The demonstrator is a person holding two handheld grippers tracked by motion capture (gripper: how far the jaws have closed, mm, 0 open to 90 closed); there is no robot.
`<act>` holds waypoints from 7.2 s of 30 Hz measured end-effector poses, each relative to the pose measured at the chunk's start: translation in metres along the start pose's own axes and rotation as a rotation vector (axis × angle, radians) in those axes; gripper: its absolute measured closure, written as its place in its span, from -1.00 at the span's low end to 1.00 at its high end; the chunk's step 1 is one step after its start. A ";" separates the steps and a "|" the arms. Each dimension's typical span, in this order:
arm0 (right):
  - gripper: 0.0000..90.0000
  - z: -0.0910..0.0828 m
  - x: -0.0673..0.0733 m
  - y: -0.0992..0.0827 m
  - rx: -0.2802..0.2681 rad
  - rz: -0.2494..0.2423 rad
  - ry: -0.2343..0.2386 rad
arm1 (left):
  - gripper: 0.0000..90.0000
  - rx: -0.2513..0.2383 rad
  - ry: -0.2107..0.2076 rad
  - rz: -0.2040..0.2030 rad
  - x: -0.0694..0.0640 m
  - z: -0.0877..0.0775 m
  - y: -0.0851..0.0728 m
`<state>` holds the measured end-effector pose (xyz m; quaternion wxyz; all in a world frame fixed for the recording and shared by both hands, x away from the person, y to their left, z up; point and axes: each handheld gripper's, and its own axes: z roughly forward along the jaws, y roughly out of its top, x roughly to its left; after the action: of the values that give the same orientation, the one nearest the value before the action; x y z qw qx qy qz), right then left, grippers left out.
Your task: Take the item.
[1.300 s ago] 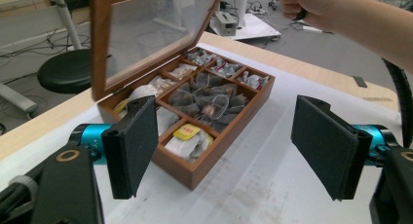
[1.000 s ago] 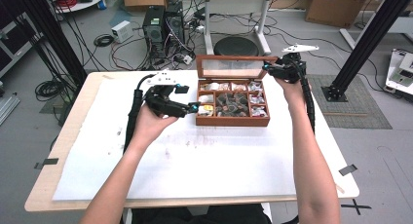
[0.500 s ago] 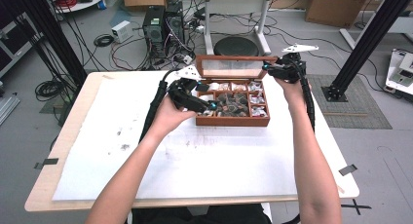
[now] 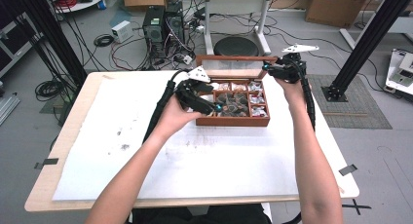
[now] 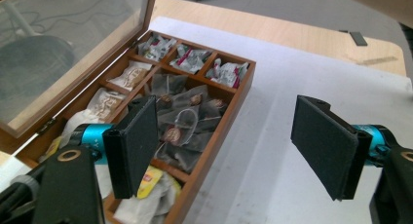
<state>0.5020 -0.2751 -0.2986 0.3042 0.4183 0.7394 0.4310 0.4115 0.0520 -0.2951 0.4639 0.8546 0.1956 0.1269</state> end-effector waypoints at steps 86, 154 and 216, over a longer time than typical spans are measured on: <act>0.08 -0.003 0.004 -0.009 0.003 -0.025 0.014 | 0.36 0.241 -0.204 0.042 0.087 0.134 -0.027; 0.10 -0.003 0.006 -0.013 0.010 -0.035 0.001 | 0.99 0.095 -0.253 -0.006 0.083 0.107 -0.002; 0.10 -0.001 0.007 -0.012 0.019 -0.035 -0.009 | 0.99 -0.212 -0.111 0.014 0.056 -0.098 -0.020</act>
<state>0.4933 -0.2730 -0.3095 0.3111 0.4099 0.7494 0.4167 0.4182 0.1596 -0.2570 0.5609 0.8079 0.1490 0.1025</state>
